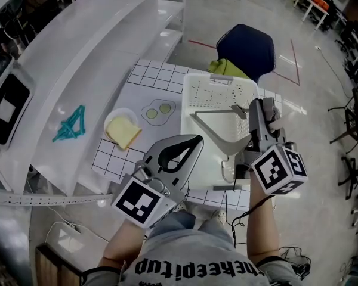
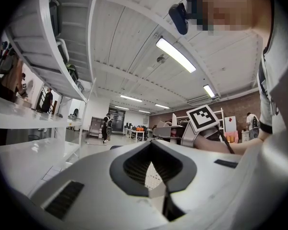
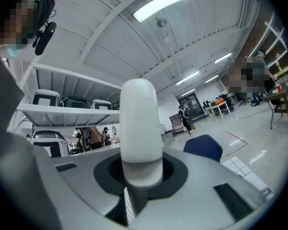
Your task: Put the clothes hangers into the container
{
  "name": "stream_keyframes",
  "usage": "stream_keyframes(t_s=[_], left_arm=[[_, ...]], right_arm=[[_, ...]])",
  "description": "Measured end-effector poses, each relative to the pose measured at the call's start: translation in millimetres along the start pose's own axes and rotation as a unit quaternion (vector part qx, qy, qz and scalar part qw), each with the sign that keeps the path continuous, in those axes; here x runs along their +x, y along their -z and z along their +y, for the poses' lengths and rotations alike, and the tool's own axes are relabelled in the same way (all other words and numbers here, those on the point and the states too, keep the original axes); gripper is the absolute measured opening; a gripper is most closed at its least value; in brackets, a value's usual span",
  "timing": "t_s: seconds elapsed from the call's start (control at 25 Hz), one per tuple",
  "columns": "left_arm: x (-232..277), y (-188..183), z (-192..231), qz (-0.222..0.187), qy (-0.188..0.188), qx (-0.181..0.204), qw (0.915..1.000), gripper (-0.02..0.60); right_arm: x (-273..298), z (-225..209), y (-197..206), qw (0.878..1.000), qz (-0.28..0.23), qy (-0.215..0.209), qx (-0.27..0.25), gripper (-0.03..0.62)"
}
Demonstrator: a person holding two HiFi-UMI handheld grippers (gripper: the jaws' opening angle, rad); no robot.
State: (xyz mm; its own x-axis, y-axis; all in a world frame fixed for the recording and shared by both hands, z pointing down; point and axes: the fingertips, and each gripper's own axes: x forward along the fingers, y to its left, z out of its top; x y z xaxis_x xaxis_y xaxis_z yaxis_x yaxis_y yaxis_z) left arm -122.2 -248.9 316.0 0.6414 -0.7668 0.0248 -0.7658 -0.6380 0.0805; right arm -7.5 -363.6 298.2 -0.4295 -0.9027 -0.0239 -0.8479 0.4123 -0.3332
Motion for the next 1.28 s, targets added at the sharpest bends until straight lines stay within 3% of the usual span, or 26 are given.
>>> stream_keyframes(t_s=[0.64,0.96,1.28], left_arm=[[11.0,4.6,-4.8,0.001,0.011,-0.009,0.9999,0.020],[14.4,2.8,-15.0,0.000,0.020,-0.008,0.9998,0.020],[18.7,3.1,-28.8,-0.001,0.026,-0.008,0.9996,0.020]], right_arm=[[-7.8,-11.1,30.2,0.998,0.053,0.011,-0.033,0.078],[-23.0,-15.2,35.8,0.994,0.078,0.013,-0.069,0.123],[-42.4,-32.4,35.3,0.995,0.079,0.031,-0.060,0.132]])
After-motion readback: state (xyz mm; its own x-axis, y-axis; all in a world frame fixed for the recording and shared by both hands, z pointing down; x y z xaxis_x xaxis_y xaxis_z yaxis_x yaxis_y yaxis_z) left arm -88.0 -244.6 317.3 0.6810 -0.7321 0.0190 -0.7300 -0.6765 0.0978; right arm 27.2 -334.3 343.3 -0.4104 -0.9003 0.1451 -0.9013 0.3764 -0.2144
